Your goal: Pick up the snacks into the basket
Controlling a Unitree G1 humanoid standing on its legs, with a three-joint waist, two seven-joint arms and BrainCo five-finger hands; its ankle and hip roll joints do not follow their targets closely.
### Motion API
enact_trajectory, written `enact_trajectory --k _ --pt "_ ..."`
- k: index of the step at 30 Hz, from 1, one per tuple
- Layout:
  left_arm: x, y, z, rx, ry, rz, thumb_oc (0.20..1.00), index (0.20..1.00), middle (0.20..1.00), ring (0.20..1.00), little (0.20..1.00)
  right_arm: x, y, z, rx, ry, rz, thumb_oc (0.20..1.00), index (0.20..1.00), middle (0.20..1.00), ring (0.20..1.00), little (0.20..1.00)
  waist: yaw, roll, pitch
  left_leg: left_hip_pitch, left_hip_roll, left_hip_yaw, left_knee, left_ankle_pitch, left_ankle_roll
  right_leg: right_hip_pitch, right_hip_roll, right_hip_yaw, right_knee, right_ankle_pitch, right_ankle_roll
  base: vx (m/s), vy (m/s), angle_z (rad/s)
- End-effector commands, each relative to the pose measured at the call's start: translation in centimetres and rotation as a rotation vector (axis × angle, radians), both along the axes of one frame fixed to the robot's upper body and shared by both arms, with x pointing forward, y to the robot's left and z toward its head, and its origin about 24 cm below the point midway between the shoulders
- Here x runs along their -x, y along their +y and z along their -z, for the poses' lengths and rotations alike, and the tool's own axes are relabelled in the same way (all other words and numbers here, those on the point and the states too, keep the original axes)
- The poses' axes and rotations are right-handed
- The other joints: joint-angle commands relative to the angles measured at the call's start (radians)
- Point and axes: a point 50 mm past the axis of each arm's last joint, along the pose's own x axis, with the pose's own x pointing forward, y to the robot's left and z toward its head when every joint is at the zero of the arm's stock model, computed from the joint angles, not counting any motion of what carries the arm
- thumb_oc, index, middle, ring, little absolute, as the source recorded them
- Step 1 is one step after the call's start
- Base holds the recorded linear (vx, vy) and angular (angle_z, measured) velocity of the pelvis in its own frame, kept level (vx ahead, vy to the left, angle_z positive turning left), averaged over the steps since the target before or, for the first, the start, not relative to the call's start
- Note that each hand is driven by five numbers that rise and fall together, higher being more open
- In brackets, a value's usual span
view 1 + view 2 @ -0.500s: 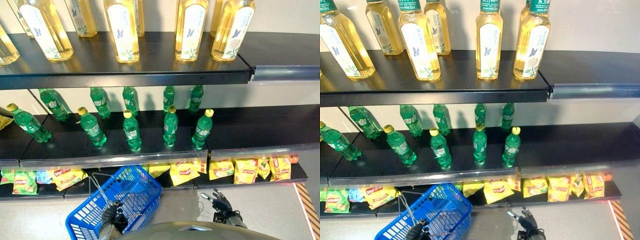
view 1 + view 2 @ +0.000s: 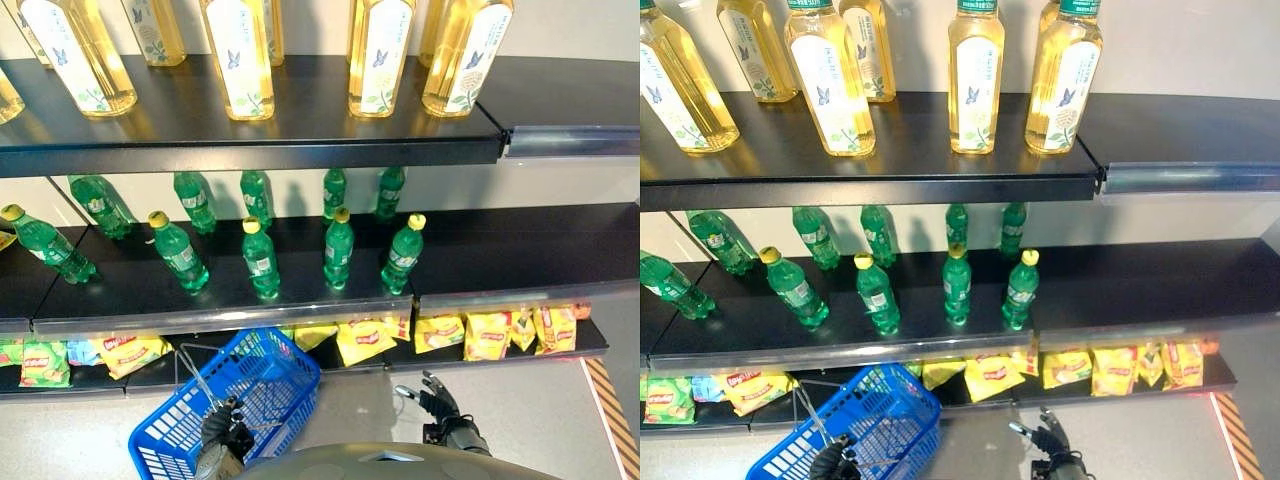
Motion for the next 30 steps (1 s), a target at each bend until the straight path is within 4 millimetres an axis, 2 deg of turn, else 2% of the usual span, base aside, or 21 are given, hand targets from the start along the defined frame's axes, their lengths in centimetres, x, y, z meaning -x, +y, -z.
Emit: enact_trajectory --k 1,6,8,12,15,16,19,20,21,23,25,30 --pt "-4.4 0.3 -2.1 -0.075 -0.196 0.046 0.2 0.2 0.2 0.2 0.2 -3.3 1.1 -1.6 -0.005 -0.15 -0.045 1.0 1.0 1.0 1.0 1.0 -0.024 0.01 0.002 -0.07 -0.038 -0.014 -0.001 0.037 0.054 0.039 0.051 -0.005 0.004 -0.048 -0.011 0.0 0.0 0.0" --pt "-4.6 0.3 -2.3 -0.075 -0.207 0.045 0.2 0.2 0.2 0.2 0.2 -3.4 1.0 -1.7 -0.005 -0.158 -0.04 1.0 1.0 1.0 1.0 1.0 -0.024 0.009 0.01 -0.067 -0.041 -0.015 0.009 0.033 0.057 0.047 0.046 -0.015 0.023 -0.053 -0.011 0.0 0.0 0.0" --pt "-4.8 0.6 -2.5 -0.085 -0.215 0.044 0.2 0.2 0.2 0.2 0.2 -3.9 0.8 -2.1 0.005 -0.188 -0.05 1.0 1.0 1.0 1.0 1.0 -0.025 0.007 0.029 -0.089 -0.038 -0.018 0.07 0.016 0.062 0.023 0.032 -0.013 0.095 -0.077 -0.017 -0.07 -0.011 0.01" --pt "-6.8 1.0 -4.0 -0.105 -0.314 0.061 0.2 0.2 0.2 0.2 0.2 -5.7 0.2 -3.6 0.029 -0.279 -0.06 1.0 1.0 1.0 1.0 1.0 -0.025 0.006 0.107 -0.208 -0.013 -0.039 0.259 -0.036 0.064 -0.074 -0.007 -0.016 0.259 -0.136 -0.032 -0.16 -0.008 0.08" --pt "-7.3 1.0 -4.5 -0.099 -0.347 0.064 0.2 0.2 0.2 0.2 0.2 -6.4 -0.3 -4.3 0.045 -0.32 -0.075 1.0 1.0 1.0 1.0 1.0 -0.028 0.009 0.15 -0.302 0.031 -0.046 0.387 -0.074 0.06 -0.147 -0.037 -0.029 0.372 -0.174 -0.039 -0.1 -0.019 0.13" --pt "-7.3 1.0 -4.5 -0.099 -0.346 0.064 0.2 0.2 0.2 0.2 0.2 -6.4 -0.3 -4.3 0.045 -0.32 -0.075 1.0 1.0 1.0 1.0 1.0 -0.028 0.009 0.148 -0.306 0.032 -0.047 0.391 -0.076 0.06 -0.15 -0.037 -0.029 0.375 -0.176 -0.039 -0.1 -0.022 0.15" --pt "-8.1 1.0 -5.2 -0.099 -0.389 0.071 0.2 0.2 0.2 0.2 0.2 -7.3 -0.6 -5.0 0.05 -0.357 -0.066 1.0 1.0 1.0 1.0 1.0 -0.035 0.017 0.183 -0.388 0.055 -0.053 0.494 -0.111 0.06 -0.227 -0.049 -0.018 0.485 -0.215 -0.049 -0.12 -0.006 0.11" --pt "-8.7 1.0 -5.8 -0.105 -0.421 0.073 0.2 0.2 0.2 0.2 0.2 -8.4 -0.6 -5.9 0.062 -0.401 -0.075 1.0 1.0 1.0 1.0 1.0 -0.039 0.023 0.212 -0.435 0.072 -0.05 0.57 -0.151 0.055 -0.287 -0.062 -0.002 0.564 -0.254 -0.047 -0.13 0.023 0.16" --pt "-8.7 1.0 -5.9 -0.105 -0.423 0.074 0.2 0.2 0.2 0.2 0.2 -8.5 -0.6 -5.9 0.063 -0.403 -0.074 1.0 1.0 1.0 1.0 1.0 -0.038 0.023 0.207 -0.451 0.072 -0.045 0.57 -0.137 0.064 -0.301 -0.063 -0.006 0.562 -0.243 -0.056 -0.14 0.022 0.06" --pt "-9.0 1.1 -6.3 -0.109 -0.442 0.069 0.2 0.2 0.2 0.2 0.2 -9.4 -0.6 -6.9 0.087 -0.457 -0.101 1.0 1.0 1.0 1.0 1.0 -0.036 0.026 0.218 -0.508 0.088 -0.04 0.644 -0.166 0.068 -0.365 -0.071 0.011 0.63 -0.267 -0.063 -0.11 0.021 -0.17" --pt "-9.2 1.2 -6.6 -0.12 -0.457 0.071 0.2 0.2 0.2 0.2 0.2 -10.5 -0.3 -8.7 0.143 -0.549 -0.183 1.0 1.0 1.0 1.0 1.0 -0.036 0.026 0.233 -0.564 0.107 -0.039 0.714 -0.195 0.071 -0.436 -0.08 0.026 0.7 -0.292 -0.071 -0.1 0.007 -0.16" --pt "-9.7 1.4 -7.5 -0.147 -0.505 0.035 0.2 0.2 0.2 0.2 0.2 -12.4 -0.8 -13.1 0.239 -0.775 -0.226 1.0 1.0 1.0 1.0 1.0 -0.04 0.026 0.253 -0.695 0.142 -0.045 0.857 -0.25 0.076 -0.575 -0.094 0.049 0.836 -0.345 -0.081 -0.06 -0.01 -0.21"
